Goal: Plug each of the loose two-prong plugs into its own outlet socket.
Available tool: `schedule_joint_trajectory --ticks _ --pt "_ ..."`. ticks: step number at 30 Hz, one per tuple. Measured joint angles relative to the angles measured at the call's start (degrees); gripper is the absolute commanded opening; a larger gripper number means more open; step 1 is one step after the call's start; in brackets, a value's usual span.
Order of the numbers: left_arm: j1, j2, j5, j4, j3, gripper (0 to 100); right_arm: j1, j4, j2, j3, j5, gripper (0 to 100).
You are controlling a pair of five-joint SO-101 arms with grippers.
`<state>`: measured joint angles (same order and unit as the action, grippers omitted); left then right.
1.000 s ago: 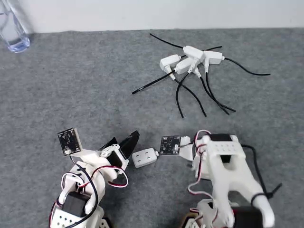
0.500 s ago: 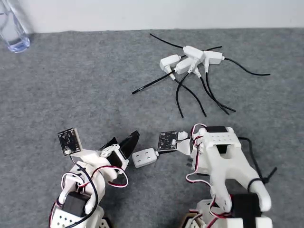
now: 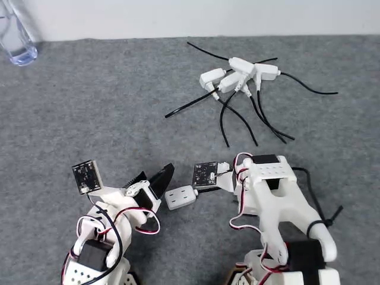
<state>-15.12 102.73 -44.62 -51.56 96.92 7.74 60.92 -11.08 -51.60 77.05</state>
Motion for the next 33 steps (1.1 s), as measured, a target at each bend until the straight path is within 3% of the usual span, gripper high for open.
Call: schedule_joint_trajectory --ticks 5,9,20,26,33 --pt "0.0 0.0 0.0 0.0 0.0 27 0.09 0.0 0.0 0.0 0.0 12.4" --pt "0.0 0.0 0.0 0.0 0.0 27 0.09 0.0 0.0 0.0 0.0 0.4" --pt "0.0 0.0 0.0 0.0 0.0 27 0.18 0.0 0.09 0.0 -0.18 0.9" --pt "0.0 0.0 0.0 0.0 0.0 27 1.41 3.6 -6.51 0.09 -6.07 0.9" --pt "0.0 0.0 0.0 0.0 0.0 27 12.13 9.76 -22.33 3.96 -15.47 0.8"
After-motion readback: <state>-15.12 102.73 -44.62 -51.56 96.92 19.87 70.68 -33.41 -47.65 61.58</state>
